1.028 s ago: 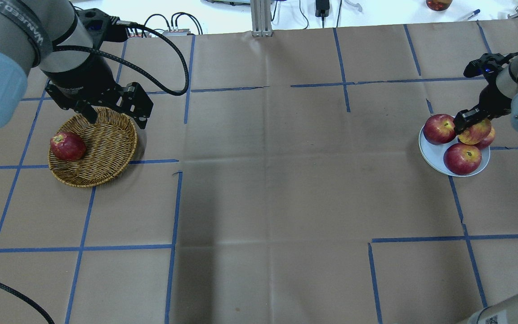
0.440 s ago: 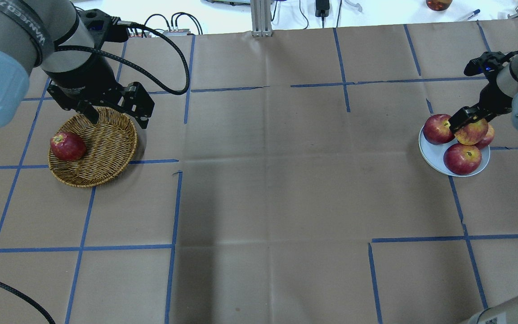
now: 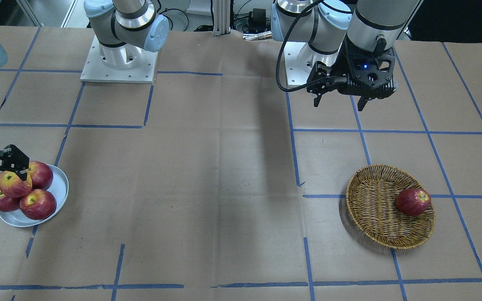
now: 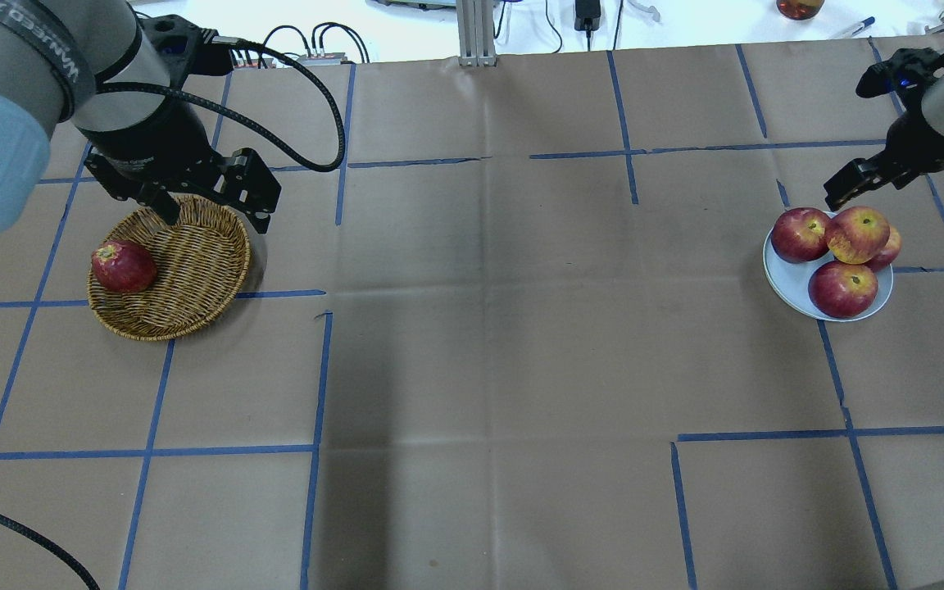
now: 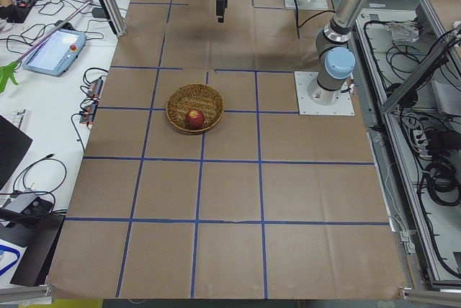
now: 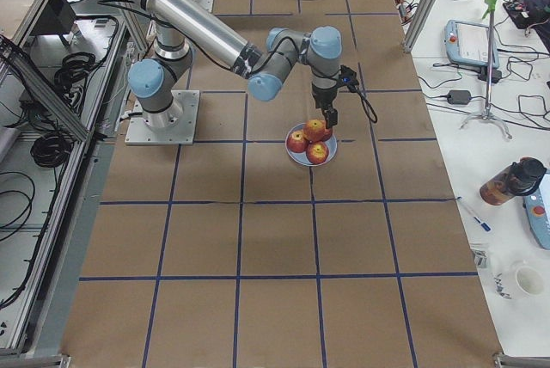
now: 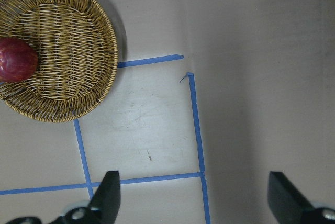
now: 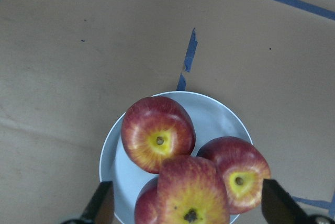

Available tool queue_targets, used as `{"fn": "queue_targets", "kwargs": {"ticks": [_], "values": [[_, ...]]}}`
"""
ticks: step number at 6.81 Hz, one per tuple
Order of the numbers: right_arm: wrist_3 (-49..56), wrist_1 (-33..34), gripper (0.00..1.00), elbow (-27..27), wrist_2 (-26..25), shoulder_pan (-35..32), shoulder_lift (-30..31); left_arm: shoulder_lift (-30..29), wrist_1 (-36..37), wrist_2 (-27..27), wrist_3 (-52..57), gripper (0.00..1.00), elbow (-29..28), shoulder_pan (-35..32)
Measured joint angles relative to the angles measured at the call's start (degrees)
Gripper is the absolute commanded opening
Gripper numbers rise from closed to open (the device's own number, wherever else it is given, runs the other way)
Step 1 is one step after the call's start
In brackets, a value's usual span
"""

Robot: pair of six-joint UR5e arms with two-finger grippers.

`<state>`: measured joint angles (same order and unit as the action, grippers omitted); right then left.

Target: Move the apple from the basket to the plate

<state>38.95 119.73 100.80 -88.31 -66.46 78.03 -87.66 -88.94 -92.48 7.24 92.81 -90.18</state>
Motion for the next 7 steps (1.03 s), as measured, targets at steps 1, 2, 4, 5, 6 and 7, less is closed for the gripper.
{"fn": "queue_targets", "kwargs": {"ticks": [1,2,4,5,6,7], "values": [[-5.1,-5.5,1.0,-1.8,0.0,-2.8,2.2,-0.1,0.0,0.0,0.1,0.99,0.0,0.0],[-10.8,-10.4,1.0,-2.7,-0.2,-5.8,4.4,-0.1,0.0,-0.1,0.1,0.99,0.0,0.0],[-22.7,-17.9,1.0,-3.1,-0.4,-12.7,8.8,-0.1,0.1,-0.4,0.4,0.99,0.0,0.0],[-28.3,-20.1,1.0,-3.1,-0.5,-16.4,10.1,-0.2,0.3,-0.4,0.4,0.99,0.0,0.0],[-32.4,-21.6,1.0,-3.2,-0.7,-19.1,11.2,-0.3,0.4,-0.4,0.4,0.99,0.0,0.0],[-35.0,-22.5,1.0,-3.2,-0.8,-20.5,12.1,-0.3,0.5,-0.3,0.2,0.99,-0.1,0.0]]}}
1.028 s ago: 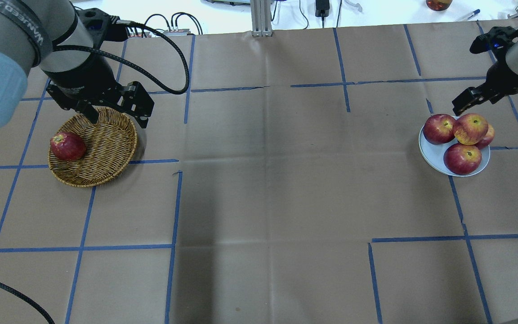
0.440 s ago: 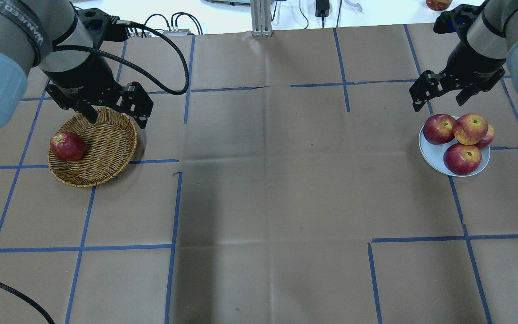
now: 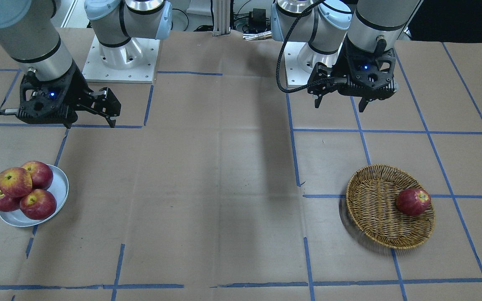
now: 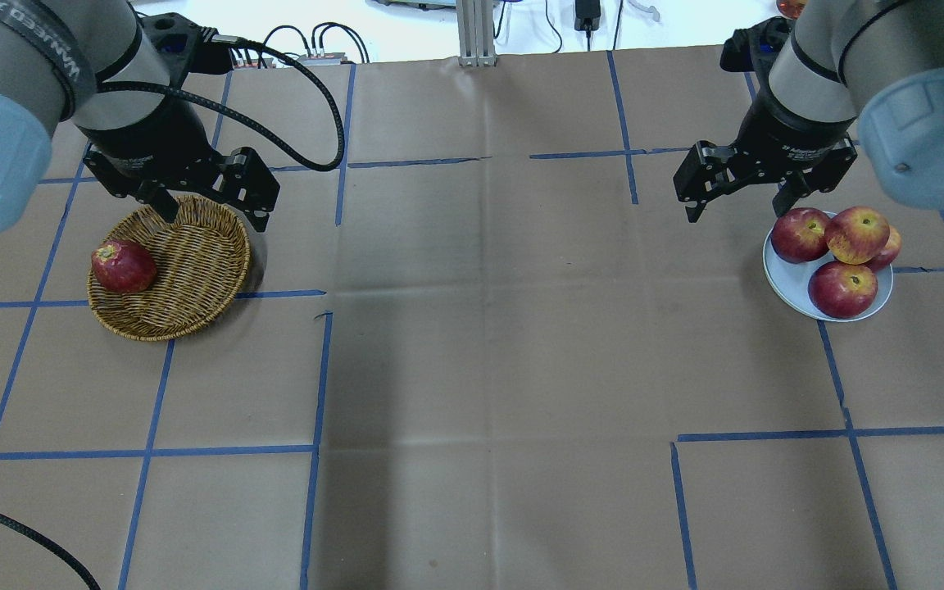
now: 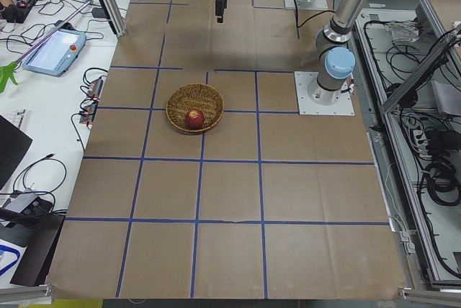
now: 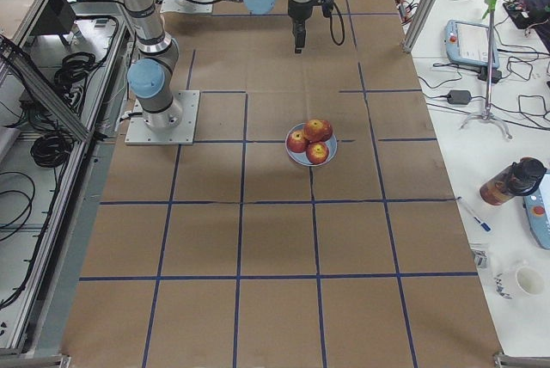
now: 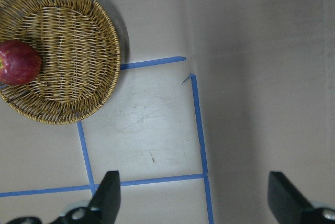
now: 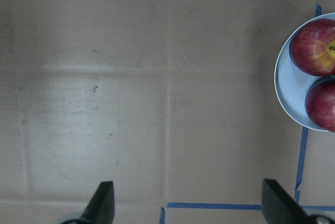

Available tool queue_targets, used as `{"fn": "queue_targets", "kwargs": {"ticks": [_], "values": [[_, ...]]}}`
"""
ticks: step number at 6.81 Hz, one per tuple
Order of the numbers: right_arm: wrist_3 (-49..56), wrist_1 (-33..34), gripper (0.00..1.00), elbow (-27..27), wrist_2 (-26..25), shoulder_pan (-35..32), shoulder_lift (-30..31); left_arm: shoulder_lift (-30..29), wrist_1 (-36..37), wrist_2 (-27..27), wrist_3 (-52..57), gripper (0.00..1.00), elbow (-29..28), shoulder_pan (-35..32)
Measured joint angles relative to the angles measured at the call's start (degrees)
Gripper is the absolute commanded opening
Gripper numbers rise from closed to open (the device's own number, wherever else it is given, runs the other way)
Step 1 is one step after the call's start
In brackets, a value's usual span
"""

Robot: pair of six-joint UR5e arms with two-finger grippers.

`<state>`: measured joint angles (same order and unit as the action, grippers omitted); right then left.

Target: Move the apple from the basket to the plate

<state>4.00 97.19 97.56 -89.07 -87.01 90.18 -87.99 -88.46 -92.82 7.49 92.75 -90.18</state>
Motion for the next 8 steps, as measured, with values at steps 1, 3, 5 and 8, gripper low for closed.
{"fn": "queue_targets", "kwargs": {"ticks": [1,3,5,8], "values": [[-1.7,-0.4,1.0,-0.1,0.0,-0.9,0.7,-0.1,0.0,0.1,-0.2,0.99,-0.1,0.0],[-2.6,-0.5,1.0,-0.6,0.2,-1.4,1.0,-0.3,0.0,0.2,-0.4,0.99,-0.2,0.0],[-2.7,-0.5,1.0,-1.2,0.1,-1.5,0.9,-0.4,0.0,0.2,-0.5,0.99,-0.3,0.0],[-2.6,-0.5,1.0,-1.2,0.0,-1.4,1.0,-0.3,0.0,0.1,-0.4,0.99,-0.3,0.0]]}}
